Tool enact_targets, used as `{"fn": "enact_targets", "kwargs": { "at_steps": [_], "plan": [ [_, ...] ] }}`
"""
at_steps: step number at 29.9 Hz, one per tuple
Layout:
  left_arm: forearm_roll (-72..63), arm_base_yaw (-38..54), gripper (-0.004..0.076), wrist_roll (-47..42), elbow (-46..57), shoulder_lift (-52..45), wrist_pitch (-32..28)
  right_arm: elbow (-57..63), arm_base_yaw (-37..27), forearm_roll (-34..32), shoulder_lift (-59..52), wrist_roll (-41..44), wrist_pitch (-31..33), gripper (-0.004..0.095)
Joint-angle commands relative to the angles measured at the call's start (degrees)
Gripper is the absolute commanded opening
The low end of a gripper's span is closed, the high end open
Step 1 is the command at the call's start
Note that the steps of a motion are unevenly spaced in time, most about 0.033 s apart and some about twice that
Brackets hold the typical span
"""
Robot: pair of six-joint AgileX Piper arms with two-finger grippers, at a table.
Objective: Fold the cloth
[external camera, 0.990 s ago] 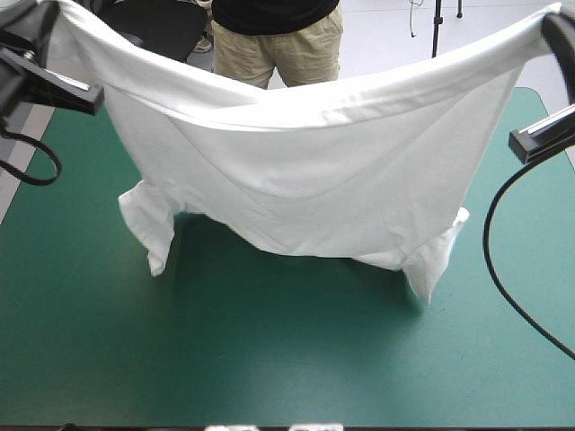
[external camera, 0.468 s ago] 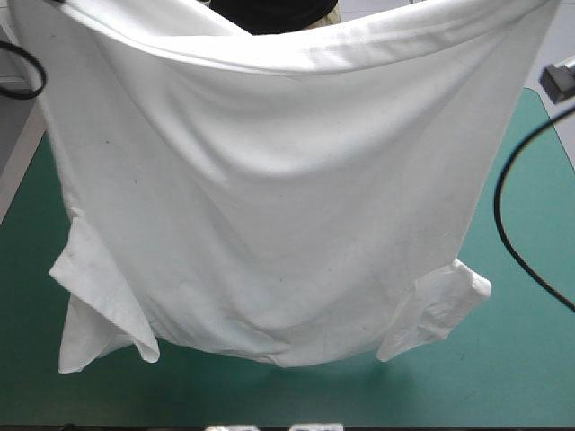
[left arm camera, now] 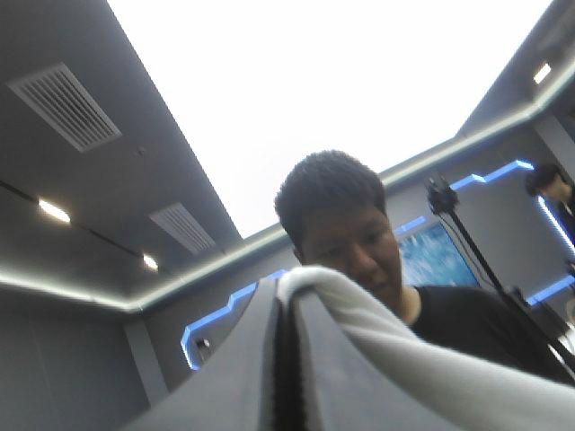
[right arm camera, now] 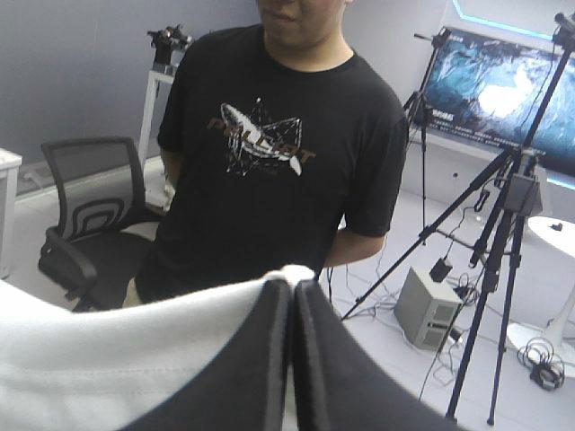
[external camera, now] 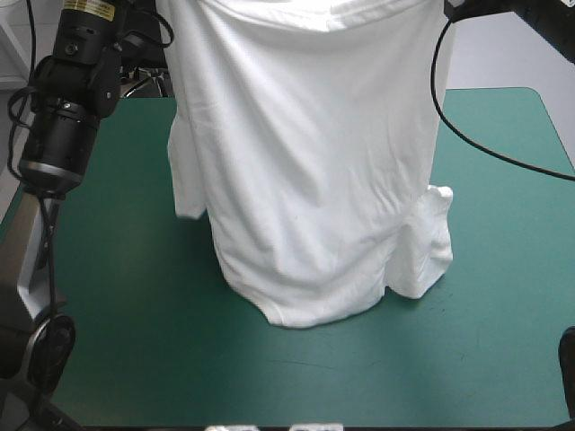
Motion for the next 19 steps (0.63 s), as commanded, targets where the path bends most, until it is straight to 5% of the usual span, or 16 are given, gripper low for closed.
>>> {"fn": "enact_targets", "kwargs": {
  "at_steps": [1,6,12,15,19],
  "plan": [
    [-1.2,2.5,-0.0017,-0.3,-1.5,-0.4,-13.6,-1.4,-0.4,7.4,-0.9,-6.1,-11.7,-0.0018],
    [-1.2,6.4,-0.0017,-1.7,-1.7,0.5,-13.9,-1.5,-0.4,15.4,-0.9,-16.3,-16.7,-0.0018],
    [-3.4,7.4,-0.0017,-4.1,-1.9,0.5,-10.5,-1.5,-0.4,15.9,-0.5,-17.2,-9.6,-0.0018],
    [-4.1,7.4,-0.0017,-5.8,-1.9,0.5,1.2,-1.3,-0.4,12.9,0.4,-14.1,-3.9,-0.0017],
    [-4.2,7.4,-0.0017,-13.5,-1.9,0.6,32.4,1.2,-0.4,0.7,1.4,-1.5,2.1,-0.0017]
  ]
}}
